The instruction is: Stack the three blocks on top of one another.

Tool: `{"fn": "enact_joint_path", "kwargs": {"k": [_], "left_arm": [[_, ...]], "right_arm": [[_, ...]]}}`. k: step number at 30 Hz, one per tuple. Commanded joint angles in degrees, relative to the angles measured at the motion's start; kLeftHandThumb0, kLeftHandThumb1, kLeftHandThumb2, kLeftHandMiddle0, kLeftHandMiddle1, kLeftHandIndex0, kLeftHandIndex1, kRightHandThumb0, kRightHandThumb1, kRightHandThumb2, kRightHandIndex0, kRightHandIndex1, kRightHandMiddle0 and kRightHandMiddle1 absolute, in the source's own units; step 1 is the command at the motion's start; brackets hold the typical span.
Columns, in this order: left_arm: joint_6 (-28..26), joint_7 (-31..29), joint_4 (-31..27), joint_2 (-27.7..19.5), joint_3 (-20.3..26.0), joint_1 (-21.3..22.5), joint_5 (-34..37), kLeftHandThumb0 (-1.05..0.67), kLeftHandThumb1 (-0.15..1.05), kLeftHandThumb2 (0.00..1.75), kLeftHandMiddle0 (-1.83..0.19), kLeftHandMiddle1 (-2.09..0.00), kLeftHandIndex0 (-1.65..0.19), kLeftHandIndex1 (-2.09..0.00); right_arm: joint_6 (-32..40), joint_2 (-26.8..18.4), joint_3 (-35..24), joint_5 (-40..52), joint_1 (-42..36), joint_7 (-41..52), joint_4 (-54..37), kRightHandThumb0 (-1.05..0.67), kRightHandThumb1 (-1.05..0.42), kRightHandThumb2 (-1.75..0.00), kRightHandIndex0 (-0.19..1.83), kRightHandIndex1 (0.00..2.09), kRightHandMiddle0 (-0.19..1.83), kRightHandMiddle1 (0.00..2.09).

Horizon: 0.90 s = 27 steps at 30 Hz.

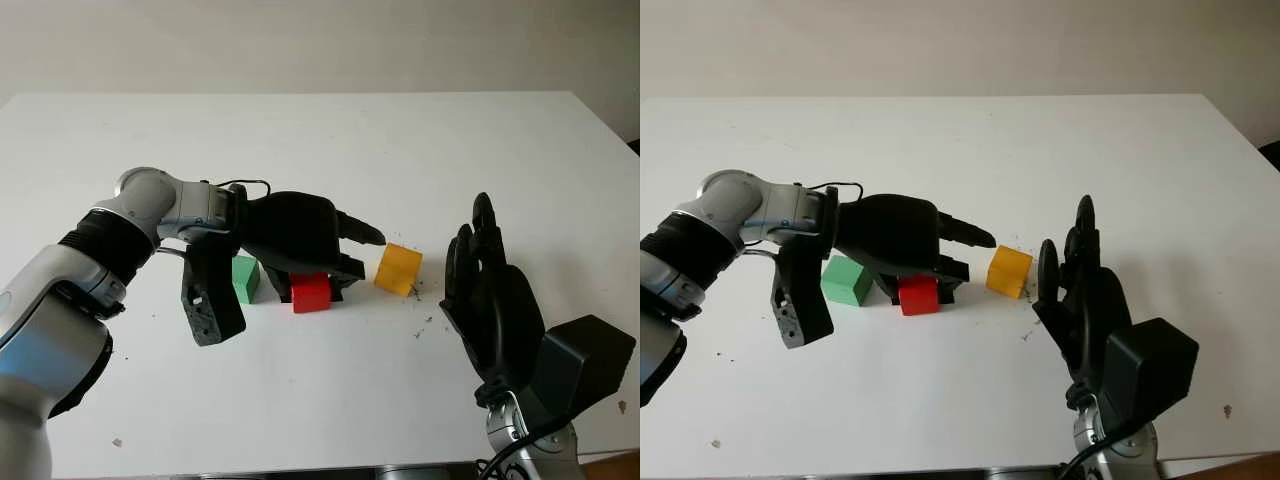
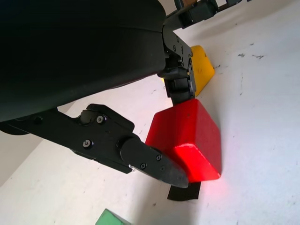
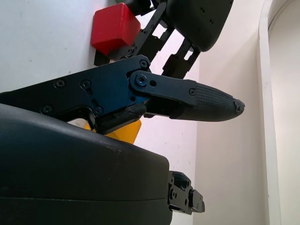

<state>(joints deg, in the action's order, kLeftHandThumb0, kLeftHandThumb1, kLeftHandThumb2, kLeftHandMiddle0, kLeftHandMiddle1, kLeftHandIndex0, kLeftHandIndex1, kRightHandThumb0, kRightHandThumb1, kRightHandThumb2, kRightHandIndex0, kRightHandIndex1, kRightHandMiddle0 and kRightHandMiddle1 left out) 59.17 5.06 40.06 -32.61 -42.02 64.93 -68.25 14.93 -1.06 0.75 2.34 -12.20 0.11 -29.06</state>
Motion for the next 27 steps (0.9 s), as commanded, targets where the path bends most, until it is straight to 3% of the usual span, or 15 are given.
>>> {"fn": "enact_joint_path", "kwargs": {"k": [1,5,13,16,23,27], "left_arm": [[-0.4,0.1,-0.7,-0.5,-0.4,1.8,-0.5,-0.38,0.93,0.05,-0.03,-0.04,-0.19,-0.91],[-0.9,-0.9,-1.6,-1.4,-0.1,2.1,-0.2,-0.37,0.92,0.05,-0.01,-0.05,-0.17,-0.74],[-4.1,-3.8,-6.1,-4.2,1.6,1.9,-0.2,-0.36,0.89,0.05,0.07,-0.05,-0.08,-0.21],[-6.7,-5.5,-9.3,-6.5,3.7,0.8,1.0,-0.4,0.88,0.05,0.09,-0.04,-0.05,-0.15],[-16.2,-32.4,-19.7,-11.4,12.4,-2.1,19.2,-0.38,0.89,0.05,0.17,-0.04,-0.04,-0.08],[-24.4,-46.1,-21.3,-12.8,16.4,-0.6,27.1,-0.52,0.84,0.04,0.19,0.0,-0.01,-0.05]], "right_arm": [[-0.8,0.3,-0.1,0.0,-0.1,-0.2,-0.6,-0.76,-1.05,-0.62,-0.19,0.02,-0.19,0.05],[-1.0,0.3,-0.2,0.1,0.1,-0.2,-0.3,-0.76,-1.05,-0.61,-0.19,0.03,-0.18,0.05],[-0.5,0.2,-0.6,0.4,0.7,-0.1,0.0,-0.76,-1.05,-0.61,-0.19,0.02,-0.19,0.05],[-0.1,0.1,-0.6,0.3,0.9,0.0,0.0,-0.76,-1.05,-0.62,-0.19,0.02,-0.19,0.05],[0.1,-0.3,-1.6,1.0,2.4,0.8,1.1,-0.77,-1.05,-0.62,-0.19,0.01,-0.19,0.05],[0.0,-0.7,-2.4,1.2,3.9,1.2,1.8,-0.75,-1.05,-0.62,-0.19,0.01,-0.19,0.04]]}}
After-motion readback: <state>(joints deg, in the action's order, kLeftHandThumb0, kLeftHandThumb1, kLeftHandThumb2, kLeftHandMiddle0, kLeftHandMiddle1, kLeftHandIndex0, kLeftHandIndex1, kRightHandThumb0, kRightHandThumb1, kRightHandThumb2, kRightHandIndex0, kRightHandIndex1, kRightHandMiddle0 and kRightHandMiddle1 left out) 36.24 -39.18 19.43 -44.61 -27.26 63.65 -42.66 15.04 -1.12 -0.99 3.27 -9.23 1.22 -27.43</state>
